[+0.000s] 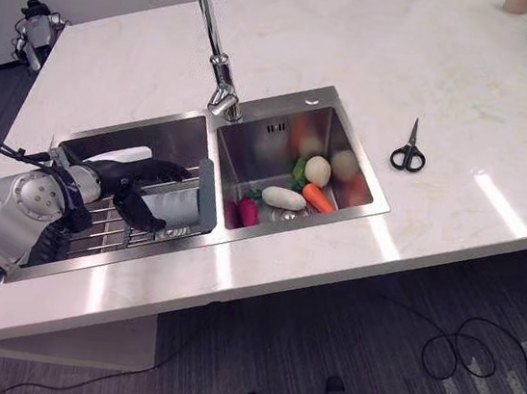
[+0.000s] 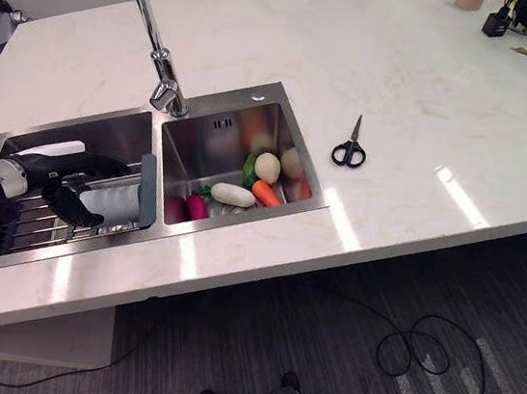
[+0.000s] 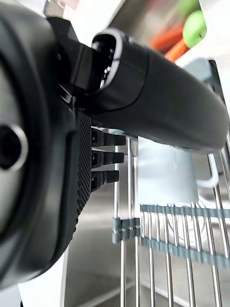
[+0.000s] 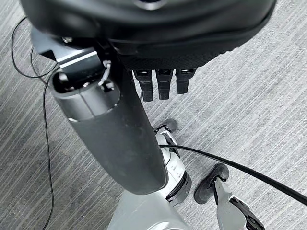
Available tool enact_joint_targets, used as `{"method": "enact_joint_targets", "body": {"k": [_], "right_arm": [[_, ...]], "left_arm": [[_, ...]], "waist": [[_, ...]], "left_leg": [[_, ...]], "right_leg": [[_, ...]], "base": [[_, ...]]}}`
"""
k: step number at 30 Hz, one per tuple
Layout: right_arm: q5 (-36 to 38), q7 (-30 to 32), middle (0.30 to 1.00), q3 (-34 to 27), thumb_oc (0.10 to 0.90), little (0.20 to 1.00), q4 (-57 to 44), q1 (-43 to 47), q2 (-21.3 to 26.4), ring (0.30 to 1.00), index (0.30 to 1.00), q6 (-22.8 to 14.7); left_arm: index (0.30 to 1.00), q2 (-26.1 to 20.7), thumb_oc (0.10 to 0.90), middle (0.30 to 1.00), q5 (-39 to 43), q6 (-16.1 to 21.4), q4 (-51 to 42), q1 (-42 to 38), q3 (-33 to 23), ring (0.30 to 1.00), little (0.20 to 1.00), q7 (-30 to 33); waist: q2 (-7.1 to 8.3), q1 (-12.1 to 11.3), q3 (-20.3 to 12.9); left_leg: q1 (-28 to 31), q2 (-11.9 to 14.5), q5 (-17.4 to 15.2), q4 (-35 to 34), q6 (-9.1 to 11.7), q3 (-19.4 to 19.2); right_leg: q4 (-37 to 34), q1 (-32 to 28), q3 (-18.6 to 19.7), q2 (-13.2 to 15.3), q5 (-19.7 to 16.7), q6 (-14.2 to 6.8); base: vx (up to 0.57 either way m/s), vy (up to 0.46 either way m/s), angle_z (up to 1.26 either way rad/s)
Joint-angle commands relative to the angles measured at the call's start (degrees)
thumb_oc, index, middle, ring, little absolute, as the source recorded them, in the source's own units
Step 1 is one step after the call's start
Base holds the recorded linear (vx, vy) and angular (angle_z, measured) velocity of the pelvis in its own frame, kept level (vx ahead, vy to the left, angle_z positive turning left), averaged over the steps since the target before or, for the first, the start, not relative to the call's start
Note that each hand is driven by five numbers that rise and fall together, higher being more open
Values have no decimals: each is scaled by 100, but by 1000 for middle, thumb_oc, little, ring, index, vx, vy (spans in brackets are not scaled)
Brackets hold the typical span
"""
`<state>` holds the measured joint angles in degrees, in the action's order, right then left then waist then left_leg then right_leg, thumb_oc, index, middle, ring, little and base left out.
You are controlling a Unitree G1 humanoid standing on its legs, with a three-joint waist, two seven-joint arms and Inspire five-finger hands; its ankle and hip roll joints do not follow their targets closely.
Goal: Place the dishes in the dishwasher.
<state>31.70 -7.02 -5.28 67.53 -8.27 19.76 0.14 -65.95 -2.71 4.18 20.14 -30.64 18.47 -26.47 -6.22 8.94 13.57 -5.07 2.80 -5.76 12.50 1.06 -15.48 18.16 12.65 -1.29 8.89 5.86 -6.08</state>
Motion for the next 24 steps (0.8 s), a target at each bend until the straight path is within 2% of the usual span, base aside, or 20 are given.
{"method": "enact_joint_targets", "body": {"k": [1,9,19,24], "right_arm": [[-11,-12,900,50,800,900,-76,-264,244,900,900,-9],[29,-9,900,100,800,900,-124,-252,242,900,900,-36],[171,21,900,183,800,900,-336,-208,260,900,900,13],[184,-40,900,177,800,900,-363,-188,331,900,900,34]], "left_arm": [[900,-579,800,900,-114,138,66,-455,-560,900,900,213],[900,-593,800,900,-169,214,206,-336,-570,900,900,198],[900,-545,800,900,-453,187,245,-236,-685,900,900,601],[900,-468,800,900,-556,223,305,-195,-702,900,900,943]], "waist": [[62,25,-332],[85,-43,-298],[114,-60,-136],[156,-36,65]], "left_leg": [[-363,37,-607,469,8,550],[-388,48,-569,469,17,572],[-498,47,-514,469,27,593],[-619,62,-460,469,40,625]], "right_leg": [[-97,-92,-283,452,-79,-732],[-97,-118,-401,474,-76,-719],[-97,-35,-434,498,-114,-720],[-97,79,-415,486,-150,-710]], "base": [[0,0,0],[0,0,0],[0,0,0],[-6,-2,0]]}}
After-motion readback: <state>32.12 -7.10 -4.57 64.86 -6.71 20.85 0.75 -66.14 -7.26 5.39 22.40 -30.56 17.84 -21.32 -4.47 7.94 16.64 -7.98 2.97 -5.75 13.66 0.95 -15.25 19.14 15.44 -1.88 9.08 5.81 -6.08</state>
